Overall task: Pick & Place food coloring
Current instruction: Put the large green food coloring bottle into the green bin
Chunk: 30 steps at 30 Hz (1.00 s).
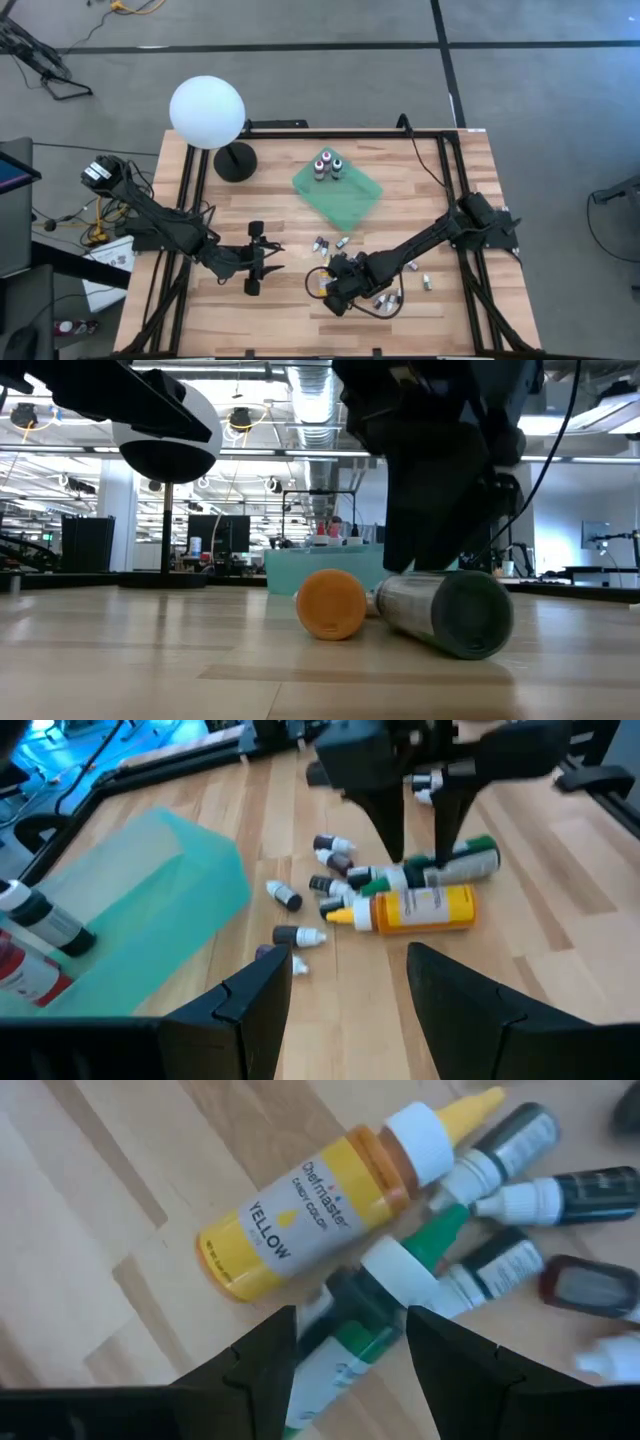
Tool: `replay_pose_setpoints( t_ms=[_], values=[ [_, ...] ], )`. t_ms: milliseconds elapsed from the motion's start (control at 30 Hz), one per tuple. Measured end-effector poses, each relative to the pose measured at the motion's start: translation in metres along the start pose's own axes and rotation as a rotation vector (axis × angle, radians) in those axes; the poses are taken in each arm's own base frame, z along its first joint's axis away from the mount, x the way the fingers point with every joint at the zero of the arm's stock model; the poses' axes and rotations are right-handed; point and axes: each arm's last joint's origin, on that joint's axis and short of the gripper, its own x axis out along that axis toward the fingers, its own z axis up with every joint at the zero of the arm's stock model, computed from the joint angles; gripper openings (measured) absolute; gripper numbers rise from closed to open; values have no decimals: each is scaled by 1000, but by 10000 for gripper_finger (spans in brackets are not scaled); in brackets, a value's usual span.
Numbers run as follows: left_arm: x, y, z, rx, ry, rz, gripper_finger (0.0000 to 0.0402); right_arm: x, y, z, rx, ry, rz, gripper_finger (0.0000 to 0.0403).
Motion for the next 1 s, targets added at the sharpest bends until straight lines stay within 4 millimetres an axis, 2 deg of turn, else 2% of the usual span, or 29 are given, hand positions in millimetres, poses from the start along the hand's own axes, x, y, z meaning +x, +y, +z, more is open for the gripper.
replay_pose_setpoints(
  t_ms=[200,633,1000],
  values=[
    [1,-2,0,-21,14,-108,194,-1,1,1,3,-4,15,183],
    [1,-1,2,-33,-5,-89,194,-3,-3,-12,-37,94,-40,182],
    [1,0,2,-29,-9,-70,194,-5,-6,-19,-414,257,14,182]
  ],
)
